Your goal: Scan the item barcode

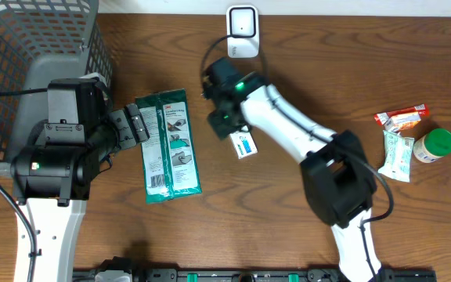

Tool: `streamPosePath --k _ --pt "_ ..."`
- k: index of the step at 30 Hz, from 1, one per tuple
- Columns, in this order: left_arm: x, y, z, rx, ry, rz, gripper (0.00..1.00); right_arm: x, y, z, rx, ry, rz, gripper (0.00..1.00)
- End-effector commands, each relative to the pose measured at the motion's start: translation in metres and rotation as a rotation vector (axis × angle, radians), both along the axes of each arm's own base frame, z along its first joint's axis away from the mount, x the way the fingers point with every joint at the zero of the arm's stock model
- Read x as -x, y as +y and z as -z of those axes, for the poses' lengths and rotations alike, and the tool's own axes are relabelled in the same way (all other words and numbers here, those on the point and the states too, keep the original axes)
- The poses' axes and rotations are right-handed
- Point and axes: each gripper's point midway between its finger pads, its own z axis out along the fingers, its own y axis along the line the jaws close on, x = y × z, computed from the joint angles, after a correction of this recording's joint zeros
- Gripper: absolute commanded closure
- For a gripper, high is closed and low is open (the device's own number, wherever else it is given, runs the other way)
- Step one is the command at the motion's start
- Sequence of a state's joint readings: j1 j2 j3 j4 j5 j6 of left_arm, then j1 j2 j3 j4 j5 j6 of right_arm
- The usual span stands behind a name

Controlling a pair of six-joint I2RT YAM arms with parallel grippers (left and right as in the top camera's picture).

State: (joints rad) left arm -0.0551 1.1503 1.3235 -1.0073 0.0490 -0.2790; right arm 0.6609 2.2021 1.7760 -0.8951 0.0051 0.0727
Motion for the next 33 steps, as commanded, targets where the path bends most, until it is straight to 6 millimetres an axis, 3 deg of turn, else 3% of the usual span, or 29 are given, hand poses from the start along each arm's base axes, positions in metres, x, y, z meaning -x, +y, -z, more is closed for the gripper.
streamPosePath --k 1,3,10,12,16,21,28,32,33 --pt "-0.001 0.002 -0.003 -0.019 -0.008 0.009 0.1 -0.013 -0.013 -0.002 0.156 -0.152 0.098 0.37" --pt "-0.001 0.002 -0.003 -0.019 -0.008 0.009 0.1 -0.015 -0.012 -0.006 0.187 -0.205 0.144 0.29" --pt "-0.001 0.002 -0.003 -0.019 -0.008 0.009 0.1 -0.023 -0.028 -0.01 0.231 -0.274 0.295 0.28" --pt "-0.001 0.002 -0.003 -0.019 -0.008 0.009 0.1 -0.02 -0.03 -0.003 0.222 -0.255 0.32 0.25" --pt "-0.001 0.002 -0.003 -0.019 -0.008 0.009 0.1 -0.015 -0.034 0.017 0.203 -0.223 0.325 0.06" --pt "-0.001 0.002 -0.003 -0.019 -0.008 0.009 0.1 -0.003 -0.031 0.04 0.139 -0.114 0.252 0.04" --pt "-0.001 0.002 -0.003 -0.019 -0.008 0.009 0.1 -0.01 -0.05 0.045 0.112 -0.061 0.301 0.21" --pt "-0.001 0.002 -0.003 -0.019 -0.008 0.009 0.1 -0.005 -0.044 0.048 0.033 0.021 0.248 0.36" --pt "-0.001 0.002 -0.003 -0.019 -0.008 0.009 0.1 -0.005 -0.043 0.049 0.016 0.036 0.243 0.44"
